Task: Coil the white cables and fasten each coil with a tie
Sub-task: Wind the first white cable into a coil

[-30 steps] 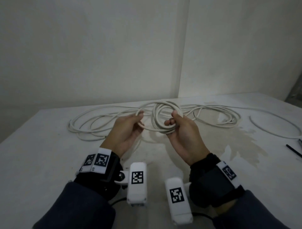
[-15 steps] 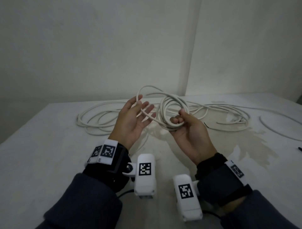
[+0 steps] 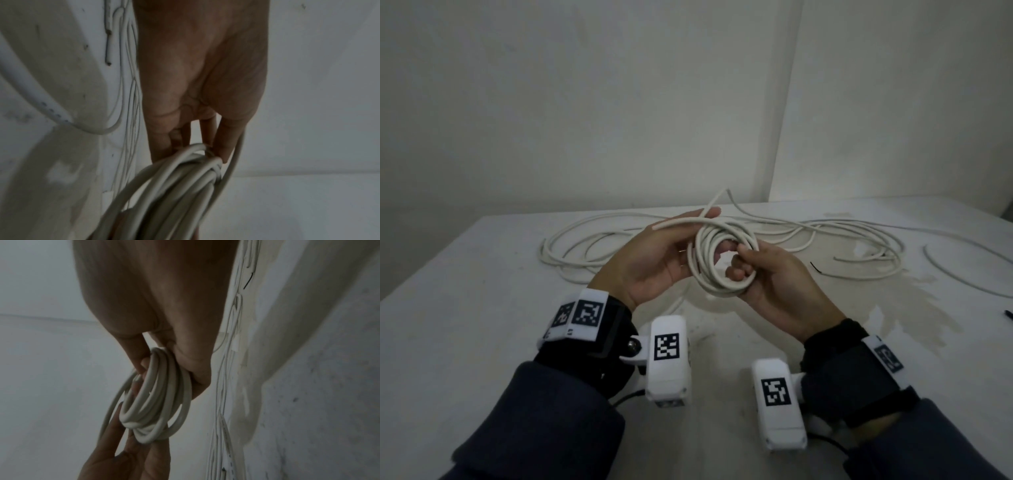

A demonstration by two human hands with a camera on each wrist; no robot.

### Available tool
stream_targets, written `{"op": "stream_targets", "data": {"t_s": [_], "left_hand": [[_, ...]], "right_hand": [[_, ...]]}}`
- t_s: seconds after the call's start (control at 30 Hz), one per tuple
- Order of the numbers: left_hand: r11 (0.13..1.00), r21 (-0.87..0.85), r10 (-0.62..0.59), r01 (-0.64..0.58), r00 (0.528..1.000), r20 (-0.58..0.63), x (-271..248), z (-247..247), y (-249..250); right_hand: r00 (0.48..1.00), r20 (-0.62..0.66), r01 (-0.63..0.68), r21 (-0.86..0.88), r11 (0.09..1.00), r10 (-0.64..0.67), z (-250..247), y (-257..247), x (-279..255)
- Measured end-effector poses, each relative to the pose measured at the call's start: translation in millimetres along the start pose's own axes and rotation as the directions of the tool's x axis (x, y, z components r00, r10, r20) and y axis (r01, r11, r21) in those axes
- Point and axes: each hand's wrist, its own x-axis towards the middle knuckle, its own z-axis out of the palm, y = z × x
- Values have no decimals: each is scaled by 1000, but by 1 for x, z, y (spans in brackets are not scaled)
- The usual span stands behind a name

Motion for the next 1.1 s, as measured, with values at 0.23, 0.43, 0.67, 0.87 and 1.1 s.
{"op": "stream_targets", "data": {"t_s": [0.23, 0.43, 0.67, 0.87, 1.1], "left_hand": [[992, 125, -32, 31, 999, 11, 2, 7, -4], [950, 310, 12, -36, 997, 80, 1, 14, -9], [990, -32, -116, 137, 927, 357, -9, -2, 11], [914, 346, 160, -212, 972, 173, -9, 12, 8], [781, 533, 316, -327, 942, 115, -11, 11, 15]], "right_hand": [[991, 5, 120, -422, 899, -130, 1, -1, -3], [984, 100, 179, -480, 859, -149, 3, -3, -4], [979, 91, 203, -576, 792, -185, 18, -8, 1], [976, 69, 198, -673, 712, -205, 31, -21, 2], [910, 293, 226, -944, -241, -294, 36, -45, 3]]}}
